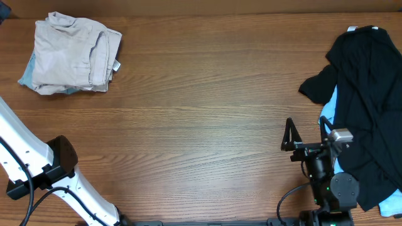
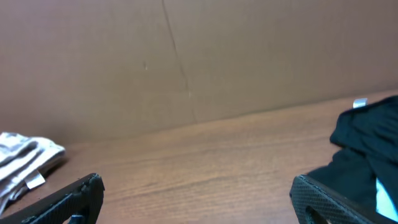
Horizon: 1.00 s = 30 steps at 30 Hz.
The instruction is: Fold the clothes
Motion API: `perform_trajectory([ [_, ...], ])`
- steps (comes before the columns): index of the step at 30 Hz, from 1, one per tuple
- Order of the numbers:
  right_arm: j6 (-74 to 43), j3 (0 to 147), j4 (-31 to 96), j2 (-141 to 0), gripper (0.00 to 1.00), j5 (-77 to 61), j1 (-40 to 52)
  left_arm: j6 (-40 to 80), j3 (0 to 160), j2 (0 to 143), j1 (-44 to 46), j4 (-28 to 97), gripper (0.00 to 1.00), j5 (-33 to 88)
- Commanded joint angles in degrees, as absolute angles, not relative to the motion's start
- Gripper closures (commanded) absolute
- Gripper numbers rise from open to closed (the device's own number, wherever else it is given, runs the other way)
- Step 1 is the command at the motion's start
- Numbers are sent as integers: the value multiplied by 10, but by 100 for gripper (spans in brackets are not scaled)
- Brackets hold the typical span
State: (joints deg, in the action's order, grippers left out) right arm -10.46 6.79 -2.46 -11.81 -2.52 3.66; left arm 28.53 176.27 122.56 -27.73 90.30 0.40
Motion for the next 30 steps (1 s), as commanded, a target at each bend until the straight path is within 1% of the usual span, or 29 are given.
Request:
perform_trajectory([
  [1,-107,35,-37,-90,0,-22,42,279,1763,1226,-274,902,0,5],
  [6,-108,4,-30,-48,0,-43,42,279,1763,1226,-274,902,0,5],
  [12,-108,4,41,-1,0,-63,42,279,1763,1226,-273,902,0,5],
  [30,-107,4,40,-2,0,-77,42,279,1763,1226,-274,902,0,5],
])
